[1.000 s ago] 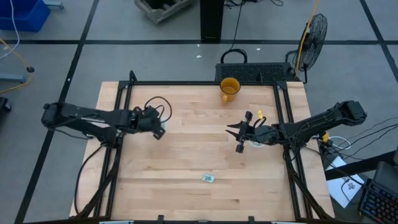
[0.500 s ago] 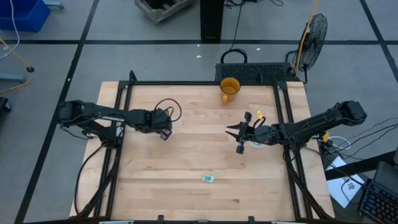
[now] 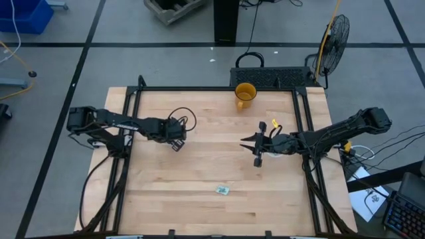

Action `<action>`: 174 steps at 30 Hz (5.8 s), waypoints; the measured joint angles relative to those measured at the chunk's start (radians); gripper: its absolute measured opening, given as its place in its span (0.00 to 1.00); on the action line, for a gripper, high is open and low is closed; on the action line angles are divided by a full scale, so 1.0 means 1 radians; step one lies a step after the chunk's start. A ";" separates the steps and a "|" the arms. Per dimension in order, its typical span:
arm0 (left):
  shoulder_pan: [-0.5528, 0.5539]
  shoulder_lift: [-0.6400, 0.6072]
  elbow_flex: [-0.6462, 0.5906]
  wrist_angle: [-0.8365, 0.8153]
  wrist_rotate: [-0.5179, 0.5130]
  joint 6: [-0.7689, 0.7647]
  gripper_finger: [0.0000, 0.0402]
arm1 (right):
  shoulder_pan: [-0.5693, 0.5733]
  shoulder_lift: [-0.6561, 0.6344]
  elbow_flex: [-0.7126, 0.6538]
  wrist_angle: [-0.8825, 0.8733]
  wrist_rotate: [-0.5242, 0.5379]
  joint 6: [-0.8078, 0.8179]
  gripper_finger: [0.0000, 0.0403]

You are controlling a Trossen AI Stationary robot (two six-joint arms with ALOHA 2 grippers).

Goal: Pick and place Stevia / Truvia into bins
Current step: Put the stevia packet into the left transparent container, then put the stevia packet into the right transparent container, then return to Home Position

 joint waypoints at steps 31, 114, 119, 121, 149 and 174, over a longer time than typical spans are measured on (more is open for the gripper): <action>0.000 -0.001 0.030 -0.013 0.111 0.079 0.32 | 0.038 0.234 0.001 0.301 -0.355 -0.001 0.34; -0.022 -0.001 0.378 0.076 0.101 0.393 0.32 | 0.141 0.226 0.280 -0.492 -0.070 0.159 0.00; -0.022 -0.001 0.378 0.077 0.101 0.406 0.32 | 0.152 0.049 0.271 -0.784 0.024 0.371 0.00; -0.022 -0.001 0.378 0.077 0.101 0.411 0.32 | 0.151 -0.008 0.248 -0.856 0.067 0.460 0.00; -0.022 -0.001 0.378 0.081 0.100 0.412 0.32 | 0.151 -0.182 -0.010 -1.026 0.091 0.825 0.00; -0.022 -0.001 0.378 0.112 0.100 0.415 0.32 | 0.151 -0.222 0.038 -0.982 0.033 0.670 0.24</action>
